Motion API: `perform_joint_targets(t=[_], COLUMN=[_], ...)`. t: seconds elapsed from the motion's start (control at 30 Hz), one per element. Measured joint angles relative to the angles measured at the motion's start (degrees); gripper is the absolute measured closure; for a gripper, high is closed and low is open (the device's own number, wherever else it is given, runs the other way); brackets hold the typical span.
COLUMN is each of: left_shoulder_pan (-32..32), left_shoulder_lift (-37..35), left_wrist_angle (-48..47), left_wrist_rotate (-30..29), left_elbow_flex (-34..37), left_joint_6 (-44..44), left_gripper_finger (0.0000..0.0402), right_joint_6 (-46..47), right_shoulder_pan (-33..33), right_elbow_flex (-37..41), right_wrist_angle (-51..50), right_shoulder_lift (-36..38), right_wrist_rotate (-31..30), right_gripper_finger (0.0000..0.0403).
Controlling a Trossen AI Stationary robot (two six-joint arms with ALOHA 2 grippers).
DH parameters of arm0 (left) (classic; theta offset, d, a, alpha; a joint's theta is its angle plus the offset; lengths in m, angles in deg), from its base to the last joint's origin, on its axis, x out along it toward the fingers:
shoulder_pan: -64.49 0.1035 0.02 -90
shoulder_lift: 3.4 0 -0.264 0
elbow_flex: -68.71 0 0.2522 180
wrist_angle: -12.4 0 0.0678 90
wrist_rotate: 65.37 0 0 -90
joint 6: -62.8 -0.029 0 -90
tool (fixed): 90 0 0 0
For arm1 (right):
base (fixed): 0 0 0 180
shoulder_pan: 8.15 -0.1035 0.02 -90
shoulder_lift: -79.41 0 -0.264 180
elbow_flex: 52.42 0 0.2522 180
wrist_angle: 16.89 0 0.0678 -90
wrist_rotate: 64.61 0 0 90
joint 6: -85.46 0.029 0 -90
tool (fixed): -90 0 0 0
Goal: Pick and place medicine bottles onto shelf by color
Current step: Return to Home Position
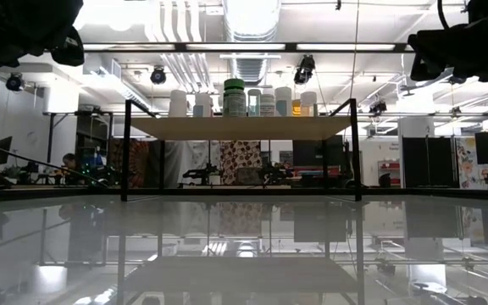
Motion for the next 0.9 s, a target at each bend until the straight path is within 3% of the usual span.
perform_joint_targets(t=[0.5,0.9], left_shoulder_pan=[0.0,0.0], left_shoulder_lift=[0.0,0.1], left_wrist_angle=[0.0,0.0], left_wrist_rotate=[0.0,0.0], left_elbow_flex=[0.0,0.0], left_joint_6=[0.0,0.0], left_gripper_finger=[0.0398,0.0398], right_joint_6=[0.0,0.0], right_shoulder_pan=[0.0,0.0], right_elbow_flex=[0.0,0.0], right_wrist_angle=[0.0,0.0], right_shoulder_lift=[0.0,0.0], right_wrist_rotate=[0.0,0.0], right_gripper_finger=[0.0328,0.0339])
